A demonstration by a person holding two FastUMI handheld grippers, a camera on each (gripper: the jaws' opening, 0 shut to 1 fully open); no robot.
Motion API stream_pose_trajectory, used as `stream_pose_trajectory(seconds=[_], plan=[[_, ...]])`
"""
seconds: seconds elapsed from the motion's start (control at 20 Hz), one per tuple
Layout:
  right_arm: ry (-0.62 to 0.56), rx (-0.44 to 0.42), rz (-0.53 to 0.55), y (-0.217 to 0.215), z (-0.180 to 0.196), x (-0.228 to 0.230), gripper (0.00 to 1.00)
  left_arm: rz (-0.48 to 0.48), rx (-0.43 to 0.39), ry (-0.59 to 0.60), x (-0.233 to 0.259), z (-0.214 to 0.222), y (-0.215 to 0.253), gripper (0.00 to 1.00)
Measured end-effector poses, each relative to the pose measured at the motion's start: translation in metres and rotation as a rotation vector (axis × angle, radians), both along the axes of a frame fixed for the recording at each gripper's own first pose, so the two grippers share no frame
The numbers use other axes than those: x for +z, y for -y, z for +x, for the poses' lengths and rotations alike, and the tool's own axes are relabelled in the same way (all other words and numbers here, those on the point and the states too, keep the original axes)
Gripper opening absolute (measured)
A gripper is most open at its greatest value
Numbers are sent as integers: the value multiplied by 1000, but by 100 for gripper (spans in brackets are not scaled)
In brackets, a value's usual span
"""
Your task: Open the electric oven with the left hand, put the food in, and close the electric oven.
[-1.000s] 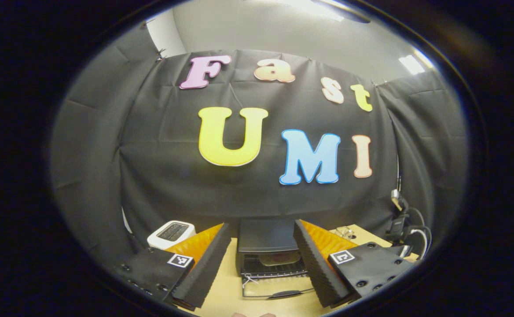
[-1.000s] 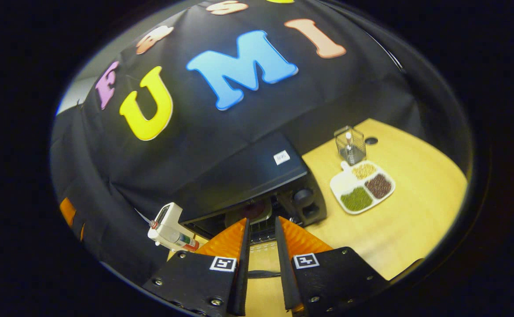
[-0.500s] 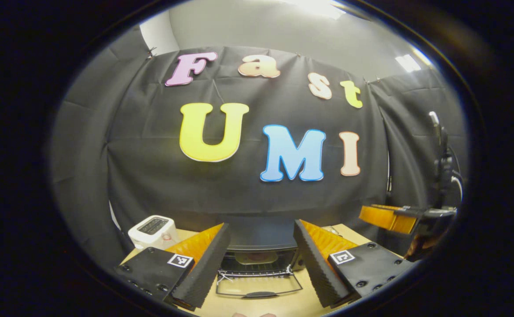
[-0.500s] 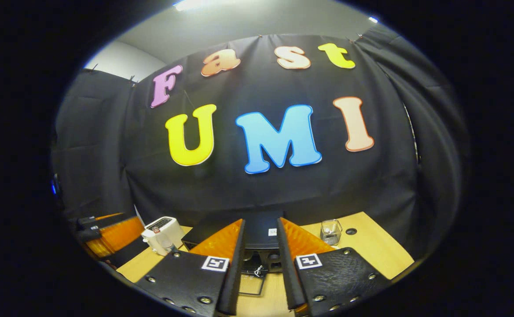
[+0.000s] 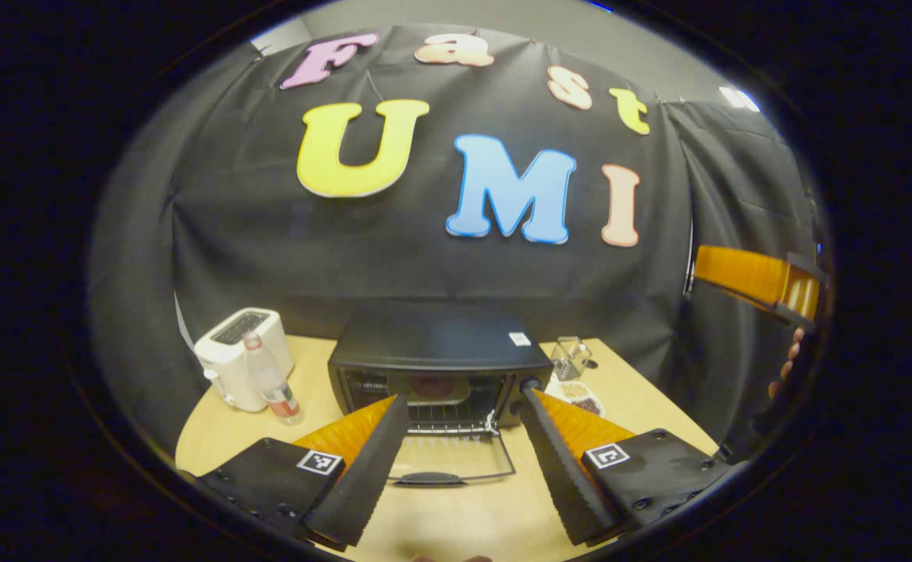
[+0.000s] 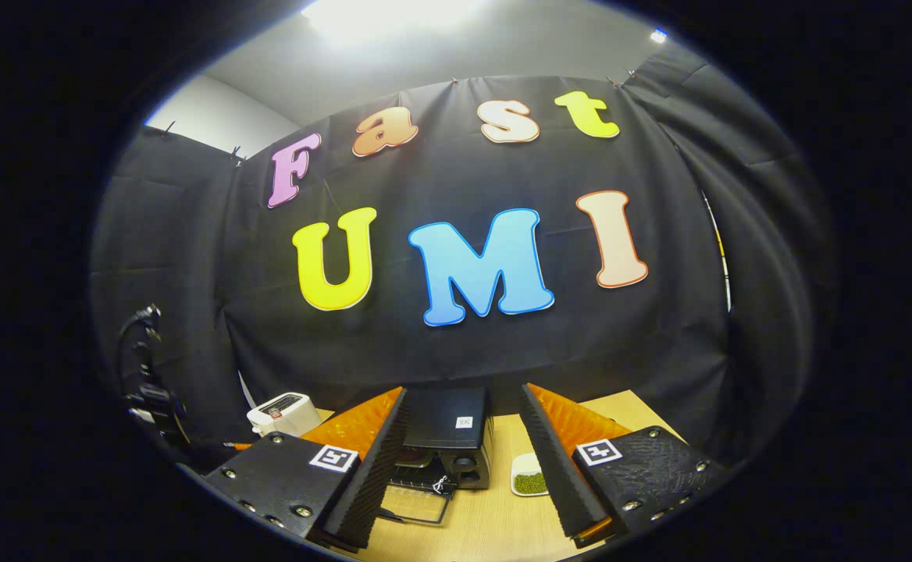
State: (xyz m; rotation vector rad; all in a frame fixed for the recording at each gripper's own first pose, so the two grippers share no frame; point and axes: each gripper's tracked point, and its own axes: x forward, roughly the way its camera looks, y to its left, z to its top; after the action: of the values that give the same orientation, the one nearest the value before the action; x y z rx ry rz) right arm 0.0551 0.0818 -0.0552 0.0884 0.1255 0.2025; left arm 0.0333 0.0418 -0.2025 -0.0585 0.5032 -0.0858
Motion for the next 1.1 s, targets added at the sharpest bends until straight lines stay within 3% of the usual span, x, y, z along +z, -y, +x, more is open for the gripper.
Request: stream_pose_trajectory(seconds=[0.25,0.3,0.4,0.75,0.8,0.85,0.9,0.95,1.1], plan=[[-7,-13,-31,22,-6,-2,87,11,9,-180,-63,-6,-4,98],[-15,-18,-35,24,-6,-5,86,13,1,-215,-74,-6,-3,93],[-40,-30,-26,28,-3,-14,87,18,-3,-277,-97,-8,-3,98],[-102,-106,4,57,-7,-30,87,35,15,-518,-165,-21,-8,98],[-107,-114,5,60,-7,-33,77,37,22,-551,-173,-22,-10,98],[-114,-123,3,64,-7,-35,87,35,27,-586,-182,-23,-11,100],[-124,-136,0,70,-9,-39,77,40,33,-615,-190,-23,-13,98],[-132,-143,-2,73,-8,-40,87,49,35,-641,-198,-23,-16,100],[-141,-169,-2,83,-10,-43,91,56,29,-700,-221,-21,-17,98]])
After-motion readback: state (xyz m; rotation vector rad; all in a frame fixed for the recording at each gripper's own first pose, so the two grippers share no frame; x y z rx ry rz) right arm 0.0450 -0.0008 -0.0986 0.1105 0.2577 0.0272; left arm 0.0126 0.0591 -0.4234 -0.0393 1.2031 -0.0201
